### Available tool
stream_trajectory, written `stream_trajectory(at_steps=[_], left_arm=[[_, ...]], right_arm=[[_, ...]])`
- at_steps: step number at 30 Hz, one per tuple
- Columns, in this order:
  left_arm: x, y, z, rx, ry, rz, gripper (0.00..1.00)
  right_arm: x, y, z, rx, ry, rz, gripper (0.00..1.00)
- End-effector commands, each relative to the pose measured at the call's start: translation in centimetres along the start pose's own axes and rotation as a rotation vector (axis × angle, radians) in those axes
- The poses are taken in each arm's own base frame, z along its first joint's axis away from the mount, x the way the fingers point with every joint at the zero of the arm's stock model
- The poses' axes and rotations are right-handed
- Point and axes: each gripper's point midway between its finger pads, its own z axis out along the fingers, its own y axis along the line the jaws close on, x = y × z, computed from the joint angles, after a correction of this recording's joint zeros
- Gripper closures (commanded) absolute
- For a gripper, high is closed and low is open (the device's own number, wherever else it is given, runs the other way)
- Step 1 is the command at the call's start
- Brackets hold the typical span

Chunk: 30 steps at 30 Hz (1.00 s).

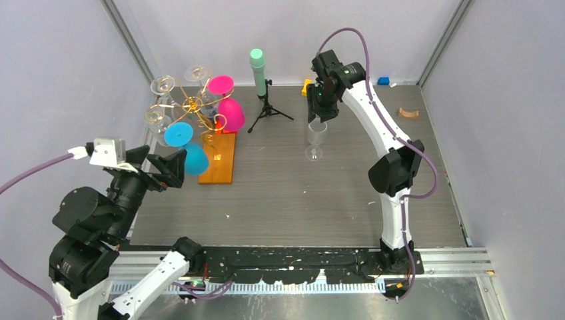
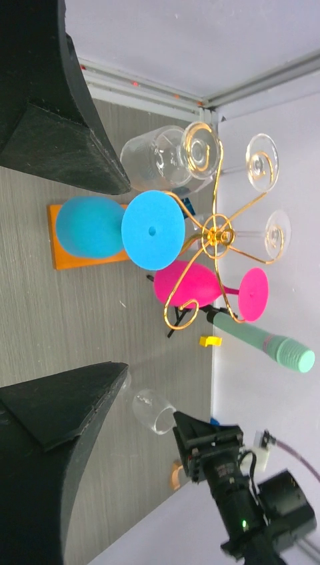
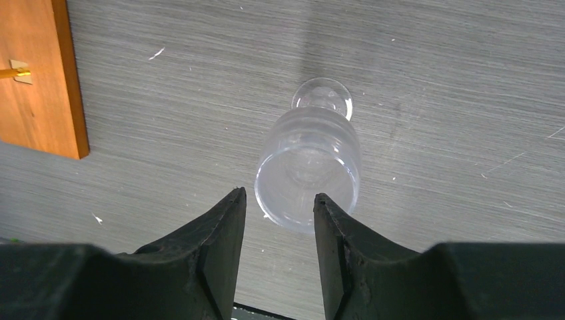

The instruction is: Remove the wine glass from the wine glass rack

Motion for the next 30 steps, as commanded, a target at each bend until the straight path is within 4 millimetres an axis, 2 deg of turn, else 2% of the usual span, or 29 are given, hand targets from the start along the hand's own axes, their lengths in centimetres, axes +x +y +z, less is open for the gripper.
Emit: stream_trajectory(at_steps=[1,2,3,4,6,13,14,15,16,19,20,21,24,30], left_arm=[[1.1,1.0,1.1,-0.096,0.094,-0.002,0.00],[1.1,1.1,1.1,-0.107,0.102,-0.008,0.00],[1.2,1.2,1.2,-0.120,0.108,-0.013,0.00],[1.2,1.4,1.2,-0.133,0.113,-0.017,0.00],[1.4,1.7,1.4,-0.161,0.131,-0.025,0.00],[2.7,1.8,2.9,-0.217,0.193,-0.027,0.00],[2.7,1.9,3.1,-0.226,0.192,-0.030,0.00],[2.8,1.9,3.3,-0.233,0.191,-0.033,0.00],[2.9,1.9,3.6,-0.241,0.193,-0.036,0.00],[3.7,1.0,4.7,-0.218,0.233,-0.041,0.00],[4.2,0.5,5.1,-0.204,0.258,-0.043,0.00],[4.7,0.2,5.5,-0.196,0.279,-0.042,0.00],[5.7,0.0,6.4,-0.210,0.323,-0.043,0.00],[5.3,0.0,7.6,-0.220,0.334,-0.050,0.00]], right_arm=[[-2.2,1.8,-5.6,-0.110,-0.157,0.031,0.52],[-2.5,2.0,-6.9,-0.127,-0.193,0.040,0.52],[-2.3,2.0,-6.8,-0.129,-0.195,0.046,0.52],[-2.2,2.0,-8.2,-0.140,-0.221,0.057,0.52],[-1.7,1.9,-9.2,-0.151,-0.242,0.076,0.52],[1.4,1.8,-12.5,-0.230,-0.304,0.117,0.52],[2.1,1.7,-12.1,-0.230,-0.287,0.119,0.52],[2.2,1.9,-13.2,-0.254,-0.311,0.123,0.52],[3.0,1.8,-12.8,-0.255,-0.297,0.125,0.52],[4.0,2.0,-14.4,-0.303,-0.322,0.134,0.52],[4.6,2.0,-14.0,-0.305,-0.309,0.136,0.52],[4.8,2.1,-14.8,-0.326,-0.323,0.134,0.52],[5.9,2.1,-15.1,-0.344,-0.323,0.136,0.52],[7.3,1.5,-14.9,-0.337,-0.310,0.131,0.52]])
